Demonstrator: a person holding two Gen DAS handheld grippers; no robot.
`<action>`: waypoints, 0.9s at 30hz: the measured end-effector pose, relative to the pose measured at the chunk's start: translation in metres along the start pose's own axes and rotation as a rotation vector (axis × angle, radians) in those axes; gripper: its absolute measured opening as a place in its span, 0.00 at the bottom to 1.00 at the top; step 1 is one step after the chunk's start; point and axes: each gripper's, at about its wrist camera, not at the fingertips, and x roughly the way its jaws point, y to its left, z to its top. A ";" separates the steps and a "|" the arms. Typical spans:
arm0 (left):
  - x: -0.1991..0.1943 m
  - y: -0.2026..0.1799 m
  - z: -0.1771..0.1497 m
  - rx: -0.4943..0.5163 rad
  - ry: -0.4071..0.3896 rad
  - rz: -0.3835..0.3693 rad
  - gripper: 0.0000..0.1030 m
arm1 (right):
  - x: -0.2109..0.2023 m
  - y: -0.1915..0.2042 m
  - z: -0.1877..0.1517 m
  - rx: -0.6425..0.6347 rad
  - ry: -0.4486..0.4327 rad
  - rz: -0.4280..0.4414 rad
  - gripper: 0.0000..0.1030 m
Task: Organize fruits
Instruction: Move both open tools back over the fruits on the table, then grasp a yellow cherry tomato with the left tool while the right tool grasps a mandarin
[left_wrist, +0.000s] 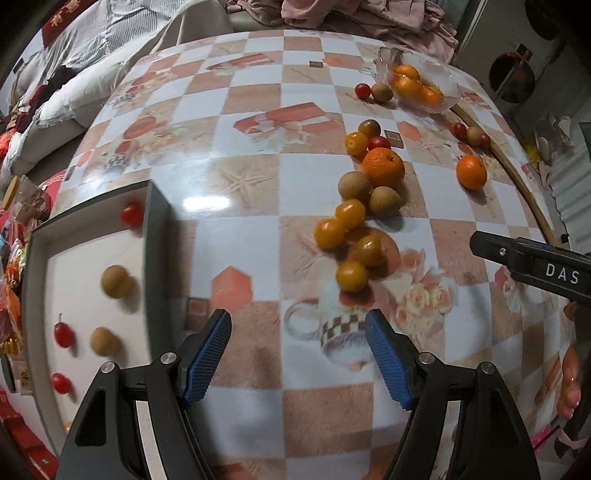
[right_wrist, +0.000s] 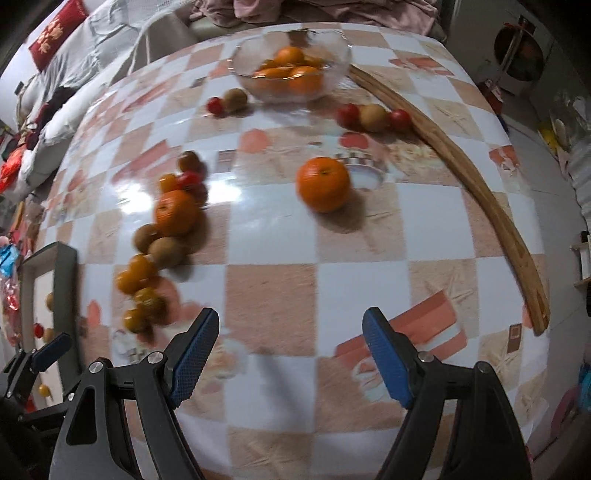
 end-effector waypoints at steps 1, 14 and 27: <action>0.003 -0.002 0.002 -0.001 0.001 0.002 0.74 | 0.003 -0.004 0.003 -0.001 0.000 -0.004 0.80; 0.034 -0.018 0.018 -0.024 0.015 0.015 0.73 | 0.032 -0.008 0.038 -0.056 -0.035 -0.039 0.80; 0.029 -0.031 0.021 -0.019 0.001 -0.004 0.35 | 0.041 0.002 0.075 -0.091 -0.111 -0.084 0.46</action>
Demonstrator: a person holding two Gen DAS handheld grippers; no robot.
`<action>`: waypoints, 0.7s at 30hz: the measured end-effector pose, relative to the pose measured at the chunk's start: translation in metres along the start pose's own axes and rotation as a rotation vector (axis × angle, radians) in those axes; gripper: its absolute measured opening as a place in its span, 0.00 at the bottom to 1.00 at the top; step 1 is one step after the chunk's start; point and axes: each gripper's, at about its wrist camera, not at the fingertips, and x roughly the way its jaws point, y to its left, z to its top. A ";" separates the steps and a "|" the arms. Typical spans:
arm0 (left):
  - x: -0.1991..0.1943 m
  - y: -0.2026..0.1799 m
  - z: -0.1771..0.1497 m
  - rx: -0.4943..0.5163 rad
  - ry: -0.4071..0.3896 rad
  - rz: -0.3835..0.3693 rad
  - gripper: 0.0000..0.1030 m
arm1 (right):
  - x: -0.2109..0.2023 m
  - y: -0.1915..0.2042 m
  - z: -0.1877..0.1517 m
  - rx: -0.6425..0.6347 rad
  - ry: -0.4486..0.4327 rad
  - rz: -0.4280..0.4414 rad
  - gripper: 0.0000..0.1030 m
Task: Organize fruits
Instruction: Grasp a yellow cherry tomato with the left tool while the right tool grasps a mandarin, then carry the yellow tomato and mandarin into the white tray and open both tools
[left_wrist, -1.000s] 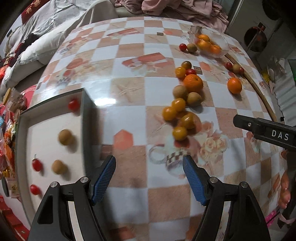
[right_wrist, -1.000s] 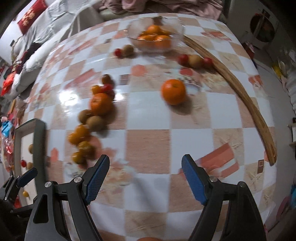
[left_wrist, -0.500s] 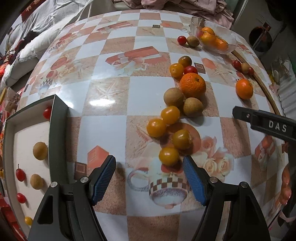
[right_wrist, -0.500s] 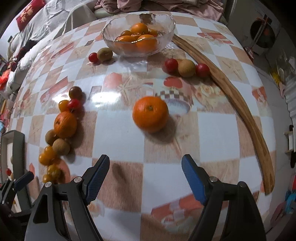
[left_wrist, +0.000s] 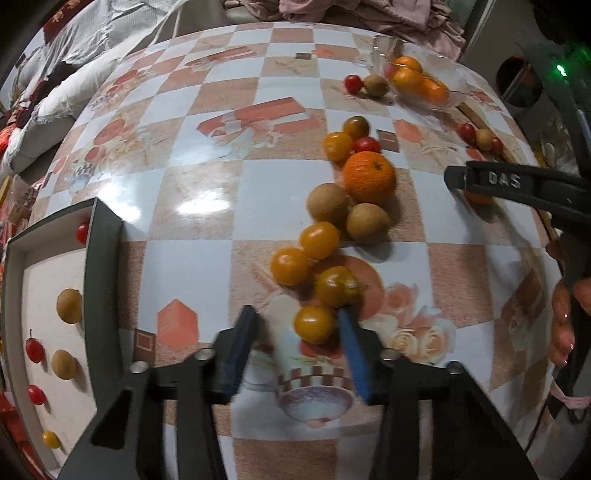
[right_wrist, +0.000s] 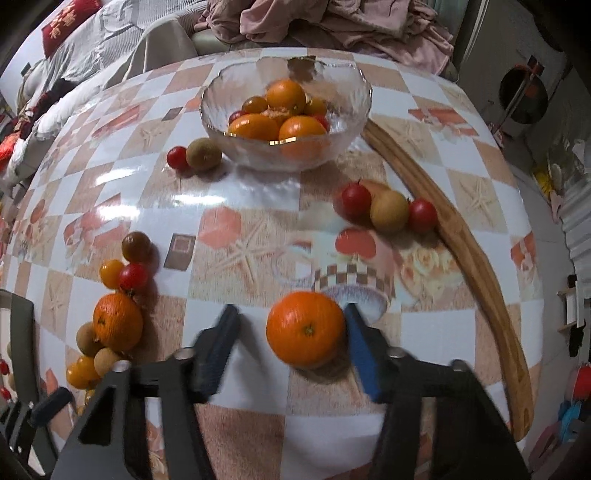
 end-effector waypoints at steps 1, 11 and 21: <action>-0.001 -0.002 0.000 0.005 -0.001 -0.014 0.31 | -0.001 -0.001 0.001 0.006 -0.003 0.005 0.41; -0.008 0.012 -0.005 -0.019 -0.009 -0.088 0.22 | -0.009 0.002 -0.010 -0.004 0.010 0.050 0.41; -0.025 0.027 -0.009 -0.015 -0.024 -0.102 0.22 | -0.036 0.016 -0.042 -0.023 0.032 0.119 0.41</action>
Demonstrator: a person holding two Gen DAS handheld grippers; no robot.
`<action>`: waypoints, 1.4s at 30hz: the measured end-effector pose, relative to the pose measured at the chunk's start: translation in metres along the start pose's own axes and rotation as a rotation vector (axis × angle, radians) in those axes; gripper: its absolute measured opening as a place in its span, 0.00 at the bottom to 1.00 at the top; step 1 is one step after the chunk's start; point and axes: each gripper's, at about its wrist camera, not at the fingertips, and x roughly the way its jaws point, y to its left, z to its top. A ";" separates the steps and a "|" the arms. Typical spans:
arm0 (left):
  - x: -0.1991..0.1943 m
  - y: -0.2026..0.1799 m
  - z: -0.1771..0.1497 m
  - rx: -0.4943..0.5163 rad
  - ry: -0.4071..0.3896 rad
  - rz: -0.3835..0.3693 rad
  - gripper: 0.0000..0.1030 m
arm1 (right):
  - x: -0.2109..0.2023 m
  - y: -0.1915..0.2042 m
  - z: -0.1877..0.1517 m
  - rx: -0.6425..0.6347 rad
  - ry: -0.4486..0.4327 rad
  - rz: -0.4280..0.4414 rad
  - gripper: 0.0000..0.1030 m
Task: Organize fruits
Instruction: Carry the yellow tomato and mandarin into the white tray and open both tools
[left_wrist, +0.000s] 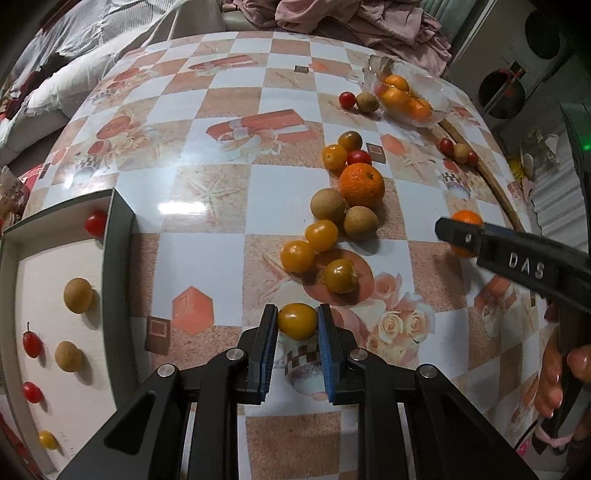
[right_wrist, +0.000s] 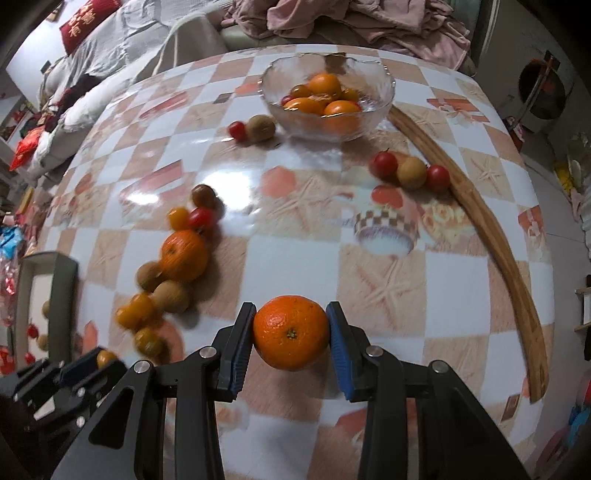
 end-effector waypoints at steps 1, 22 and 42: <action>-0.003 0.001 -0.001 0.002 -0.003 -0.002 0.22 | -0.003 0.003 -0.003 -0.001 0.003 0.008 0.41; -0.064 0.090 -0.033 -0.141 -0.072 0.062 0.22 | -0.030 0.099 -0.014 -0.136 0.008 0.111 0.41; -0.070 0.188 -0.107 -0.348 -0.025 0.155 0.22 | -0.017 0.254 -0.029 -0.389 0.073 0.257 0.41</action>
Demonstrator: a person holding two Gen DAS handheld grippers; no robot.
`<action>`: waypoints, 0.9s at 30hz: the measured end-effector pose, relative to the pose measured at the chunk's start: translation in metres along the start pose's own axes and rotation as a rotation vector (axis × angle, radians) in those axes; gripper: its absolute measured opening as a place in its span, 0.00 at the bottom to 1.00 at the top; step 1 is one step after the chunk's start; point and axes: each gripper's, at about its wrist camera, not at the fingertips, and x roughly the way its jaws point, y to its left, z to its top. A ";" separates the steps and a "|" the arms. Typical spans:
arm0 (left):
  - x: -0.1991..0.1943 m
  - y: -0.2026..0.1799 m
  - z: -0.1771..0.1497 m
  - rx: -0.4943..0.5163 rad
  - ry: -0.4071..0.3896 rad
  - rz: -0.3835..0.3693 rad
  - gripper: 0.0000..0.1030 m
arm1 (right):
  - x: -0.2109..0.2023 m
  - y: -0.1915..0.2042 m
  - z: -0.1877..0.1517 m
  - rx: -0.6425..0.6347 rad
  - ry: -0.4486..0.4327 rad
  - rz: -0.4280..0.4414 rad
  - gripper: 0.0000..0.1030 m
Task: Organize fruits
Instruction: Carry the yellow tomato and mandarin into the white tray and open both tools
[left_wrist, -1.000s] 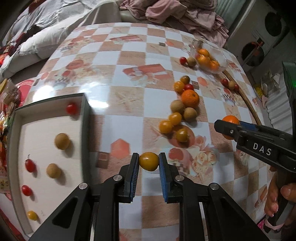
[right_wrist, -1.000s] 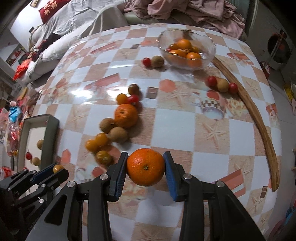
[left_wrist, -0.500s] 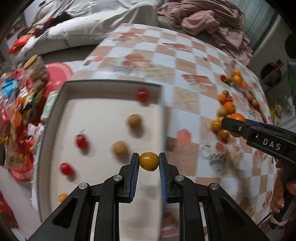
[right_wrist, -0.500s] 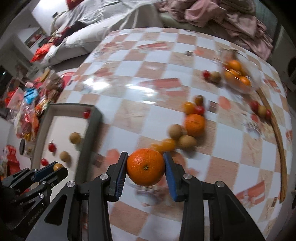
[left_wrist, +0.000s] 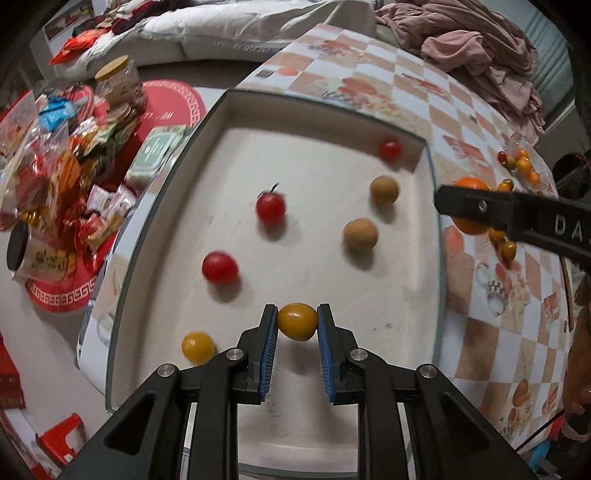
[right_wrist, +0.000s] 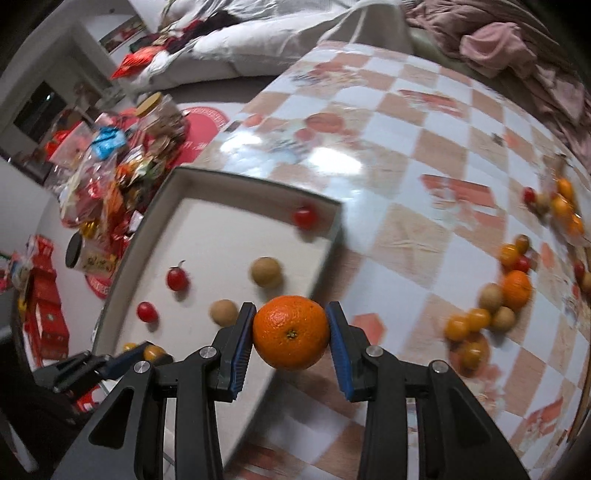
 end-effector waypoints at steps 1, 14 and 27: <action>0.002 0.002 -0.001 -0.006 0.002 -0.001 0.22 | 0.003 0.005 0.002 -0.009 0.004 0.003 0.41; 0.016 0.005 0.001 -0.005 0.016 0.002 0.22 | 0.053 0.043 0.052 -0.125 0.017 -0.010 0.41; 0.016 0.004 0.000 0.003 0.015 0.007 0.22 | 0.092 0.058 0.064 -0.228 0.070 -0.088 0.41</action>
